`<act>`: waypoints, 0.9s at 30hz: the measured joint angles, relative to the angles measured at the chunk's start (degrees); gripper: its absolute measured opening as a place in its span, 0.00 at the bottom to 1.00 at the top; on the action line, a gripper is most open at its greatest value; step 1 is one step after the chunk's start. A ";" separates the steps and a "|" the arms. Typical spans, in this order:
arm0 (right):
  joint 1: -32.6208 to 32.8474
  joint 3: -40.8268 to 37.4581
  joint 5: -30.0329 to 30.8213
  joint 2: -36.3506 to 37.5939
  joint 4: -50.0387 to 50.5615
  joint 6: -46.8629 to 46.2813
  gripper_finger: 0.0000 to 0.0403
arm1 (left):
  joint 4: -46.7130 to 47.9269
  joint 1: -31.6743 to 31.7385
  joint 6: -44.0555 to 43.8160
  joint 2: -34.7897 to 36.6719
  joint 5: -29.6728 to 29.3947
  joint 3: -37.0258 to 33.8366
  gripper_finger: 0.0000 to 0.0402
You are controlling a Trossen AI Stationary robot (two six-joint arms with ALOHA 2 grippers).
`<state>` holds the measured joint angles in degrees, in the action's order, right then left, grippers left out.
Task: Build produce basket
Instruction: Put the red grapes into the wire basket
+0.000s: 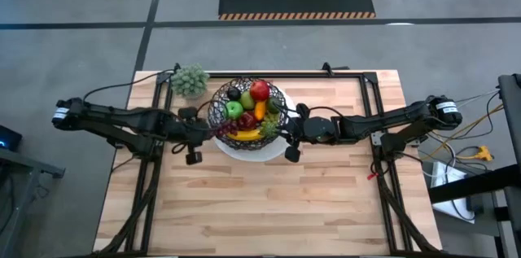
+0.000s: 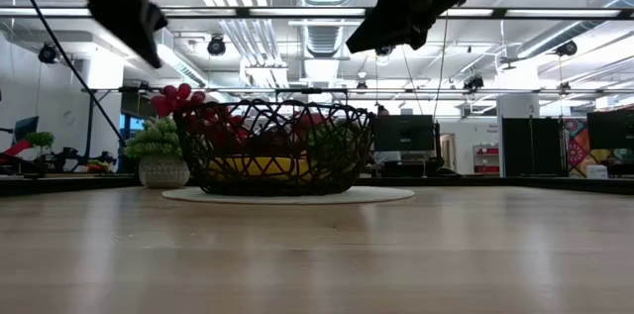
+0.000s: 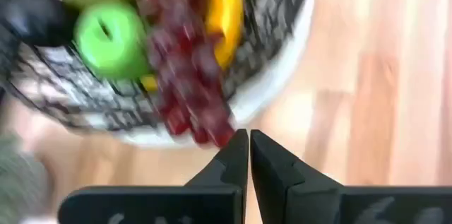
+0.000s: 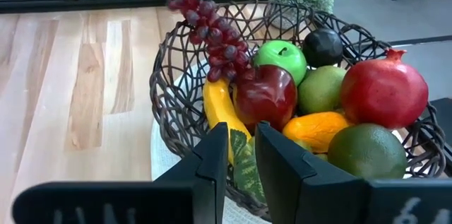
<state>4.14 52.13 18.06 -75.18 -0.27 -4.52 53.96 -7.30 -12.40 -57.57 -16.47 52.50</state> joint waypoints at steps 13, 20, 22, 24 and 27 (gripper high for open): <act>-0.02 -2.73 0.02 -0.02 -3.71 0.90 0.16 | 0.15 0.09 -6.73 -3.08 -0.54 -6.85 0.00; -0.02 -3.14 0.02 -0.02 -4.77 1.15 0.15 | -6.37 0.10 -5.65 -6.31 -5.41 -7.25 0.00; -0.02 -3.14 0.02 -0.02 -4.78 1.15 0.15 | -7.18 0.10 -4.44 -6.48 -6.42 -6.69 0.00; -0.02 -3.15 0.02 -0.02 -4.76 1.13 0.15 | -7.28 0.10 -3.51 -6.50 -7.15 -5.77 0.00; -0.02 -3.16 0.02 -0.02 -4.77 1.10 0.16 | -8.72 0.10 -2.04 -6.27 -10.11 -5.32 0.00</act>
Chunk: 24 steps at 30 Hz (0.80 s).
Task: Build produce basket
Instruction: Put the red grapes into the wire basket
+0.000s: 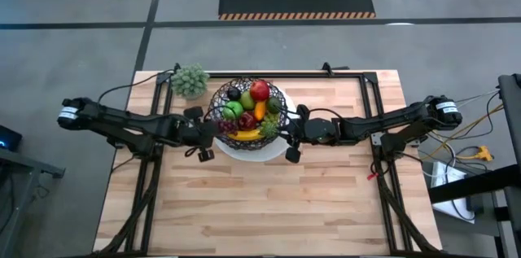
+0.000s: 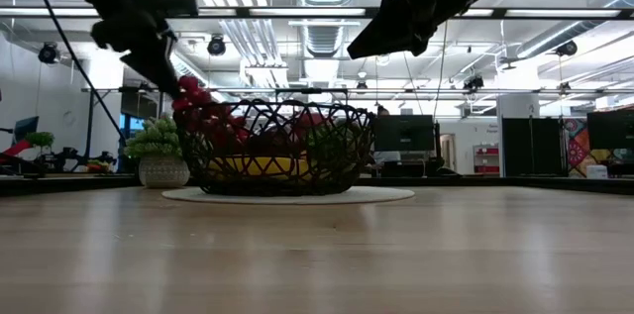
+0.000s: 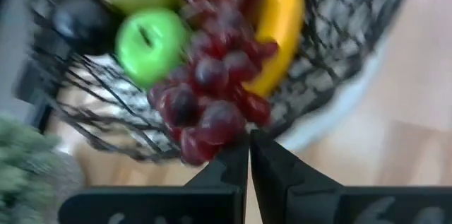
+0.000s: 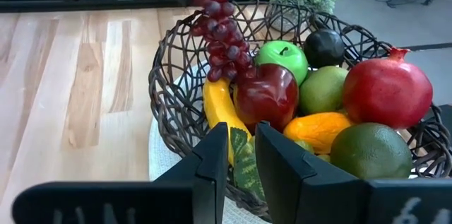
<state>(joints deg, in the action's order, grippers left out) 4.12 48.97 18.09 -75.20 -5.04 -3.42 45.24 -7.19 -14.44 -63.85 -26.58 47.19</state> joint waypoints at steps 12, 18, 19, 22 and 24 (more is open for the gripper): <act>0.11 -0.04 -0.01 0.00 0.22 -0.57 0.16 | -1.83 2.84 2.29 -2.57 -8.98 -1.45 0.00; 0.13 -0.07 -0.02 -0.02 0.22 -0.73 0.15 | -4.79 4.30 6.45 -4.64 -12.17 -1.32 0.00; 0.13 -0.07 -0.02 -0.02 0.23 -1.09 0.15 | -5.86 4.64 7.57 -4.96 -12.18 -1.22 0.00; 0.13 -0.07 -0.02 -0.02 0.25 -1.16 0.15 | -8.38 5.38 10.52 -5.67 -12.40 -1.06 0.00; 0.22 -0.07 -0.02 -0.02 0.24 -1.18 0.15 | -8.79 5.63 11.63 -5.72 -12.61 -1.01 0.00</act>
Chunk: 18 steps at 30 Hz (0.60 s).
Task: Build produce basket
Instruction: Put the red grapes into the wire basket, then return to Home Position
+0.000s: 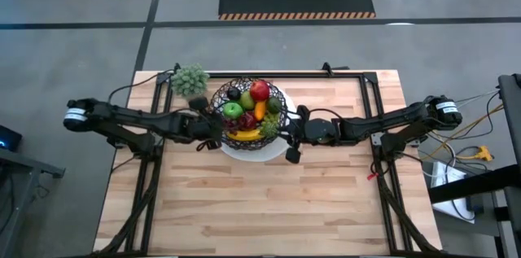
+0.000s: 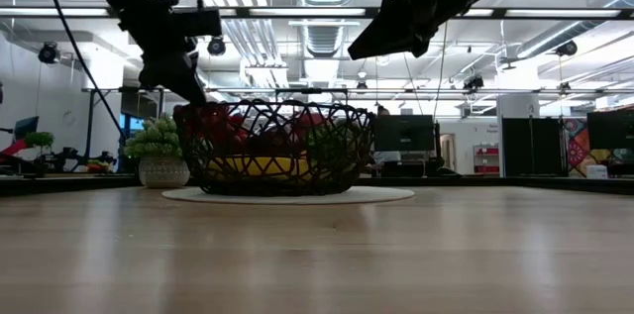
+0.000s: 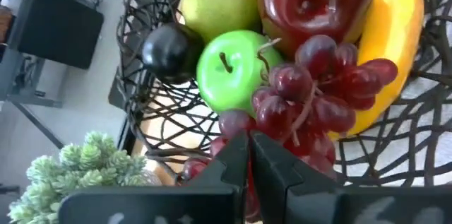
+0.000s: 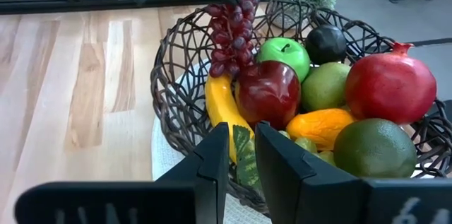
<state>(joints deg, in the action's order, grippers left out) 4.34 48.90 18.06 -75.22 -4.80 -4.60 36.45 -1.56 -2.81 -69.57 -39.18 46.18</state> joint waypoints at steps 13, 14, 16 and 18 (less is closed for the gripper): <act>0.57 -7.01 -3.38 1.92 -10.35 8.84 0.14 | -6.14 -4.65 3.43 13.47 7.21 0.93 0.00; 0.56 -8.73 -5.08 2.70 -12.77 9.58 0.14 | -8.98 -5.53 4.69 15.06 8.98 -0.57 0.00; 0.55 -12.45 -7.29 4.19 -18.29 10.68 0.13 | -15.22 -7.20 6.86 18.31 12.86 -4.30 0.00; 0.45 -16.30 -7.56 5.86 -22.19 11.75 0.13 | -22.47 -8.41 9.79 21.26 16.98 -8.52 0.00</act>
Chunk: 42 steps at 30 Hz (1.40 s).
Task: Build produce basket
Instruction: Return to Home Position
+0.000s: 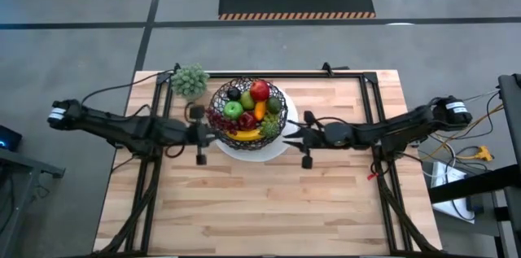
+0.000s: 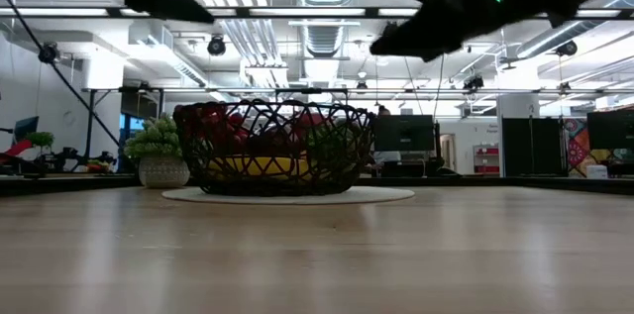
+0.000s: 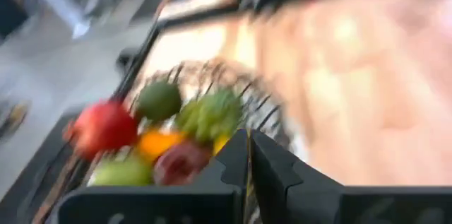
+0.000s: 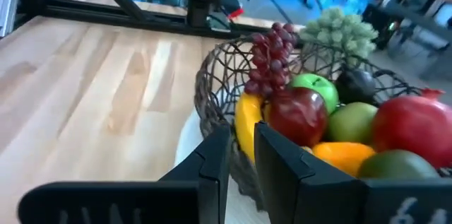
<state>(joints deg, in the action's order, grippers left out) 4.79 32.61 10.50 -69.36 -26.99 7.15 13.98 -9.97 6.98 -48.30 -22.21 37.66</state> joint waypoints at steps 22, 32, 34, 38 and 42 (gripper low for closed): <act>-2.01 -26.82 -2.56 28.61 -14.47 2.85 0.13 | -25.55 -0.55 6.97 24.04 3.31 -25.05 0.00; -4.40 -31.92 -1.47 44.80 -10.07 4.61 0.13 | -25.46 -0.53 6.91 35.03 1.82 -31.60 0.00; -4.42 -31.92 -1.46 47.01 -8.54 5.31 0.13 | -25.70 -0.55 6.90 37.19 1.79 -32.43 0.00; -4.42 -31.92 -1.46 50.80 -7.41 6.78 0.13 | -25.38 -0.55 6.89 40.86 0.94 -33.81 0.00; -4.42 -31.92 -1.53 53.94 -7.38 9.13 0.13 | -26.04 -0.55 6.89 43.88 0.80 -35.04 0.00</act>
<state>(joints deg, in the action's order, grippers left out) 0.36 0.69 8.97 -15.43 -34.37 16.28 -12.06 -10.52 13.87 -4.42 -21.41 2.62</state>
